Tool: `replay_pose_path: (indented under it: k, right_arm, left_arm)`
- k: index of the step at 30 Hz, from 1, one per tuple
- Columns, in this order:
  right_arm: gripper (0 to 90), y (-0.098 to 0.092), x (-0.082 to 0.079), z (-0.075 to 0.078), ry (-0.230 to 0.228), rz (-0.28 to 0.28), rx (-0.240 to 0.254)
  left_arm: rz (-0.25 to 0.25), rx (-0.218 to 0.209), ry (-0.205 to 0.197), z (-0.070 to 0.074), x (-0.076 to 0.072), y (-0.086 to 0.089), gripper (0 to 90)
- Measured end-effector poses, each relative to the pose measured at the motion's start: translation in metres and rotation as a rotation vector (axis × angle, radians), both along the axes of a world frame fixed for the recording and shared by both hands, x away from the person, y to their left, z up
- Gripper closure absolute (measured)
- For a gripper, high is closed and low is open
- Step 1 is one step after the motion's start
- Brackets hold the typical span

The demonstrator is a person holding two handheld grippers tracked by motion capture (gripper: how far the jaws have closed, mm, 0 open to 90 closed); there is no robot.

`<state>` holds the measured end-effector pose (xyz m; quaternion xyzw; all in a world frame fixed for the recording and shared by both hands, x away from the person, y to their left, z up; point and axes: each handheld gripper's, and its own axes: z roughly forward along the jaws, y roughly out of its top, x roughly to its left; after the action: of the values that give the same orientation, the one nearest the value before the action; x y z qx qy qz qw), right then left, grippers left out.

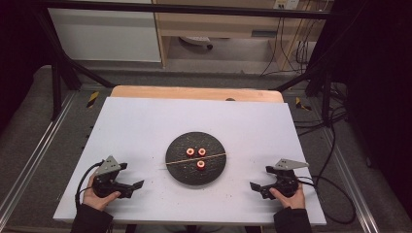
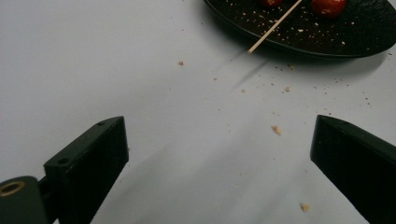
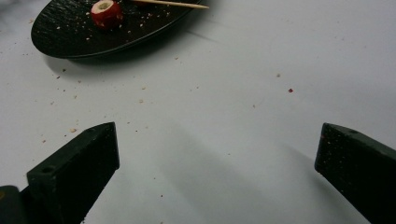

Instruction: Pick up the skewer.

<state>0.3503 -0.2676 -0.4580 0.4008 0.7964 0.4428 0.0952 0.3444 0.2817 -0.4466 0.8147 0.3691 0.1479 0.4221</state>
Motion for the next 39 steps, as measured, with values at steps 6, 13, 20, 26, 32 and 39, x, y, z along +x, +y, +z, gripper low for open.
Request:
replay_pose_path:
  k: [6, 13, 20, 26, 32, 39]
  right_arm:
    - [0.6, 0.000, 0.000, 0.000, 0.000, 0.001, 0.001]
    - [0.6, -0.001, 0.001, 0.000, -0.009, -0.002, -0.005]
    - [0.6, -0.001, 0.001, 0.000, -0.008, -0.003, -0.010]
    - [0.6, -0.001, 0.001, 0.000, -0.010, -0.003, -0.009]
    - [0.6, 0.000, 0.001, 0.000, -0.001, -0.003, -0.012]
    - [0.6, 0.000, 0.001, 0.000, -0.001, -0.003, -0.014]
  left_arm:
    - [-0.005, -0.005, 0.006, 0.002, 0.000, -0.004, 5.6]
    - [-0.005, -0.002, 0.012, 0.007, 0.000, -0.010, 11.4]
    - [0.005, 0.001, 0.013, 0.013, 0.002, -0.015, 25.2]
    - [0.017, -0.001, 0.007, 0.020, 0.004, -0.021, 38.0]
    - [0.036, -0.004, 0.003, 0.028, 0.009, -0.031, 52.2]
    - [0.036, -0.004, 0.003, 0.039, 0.018, -0.050, 68.1]
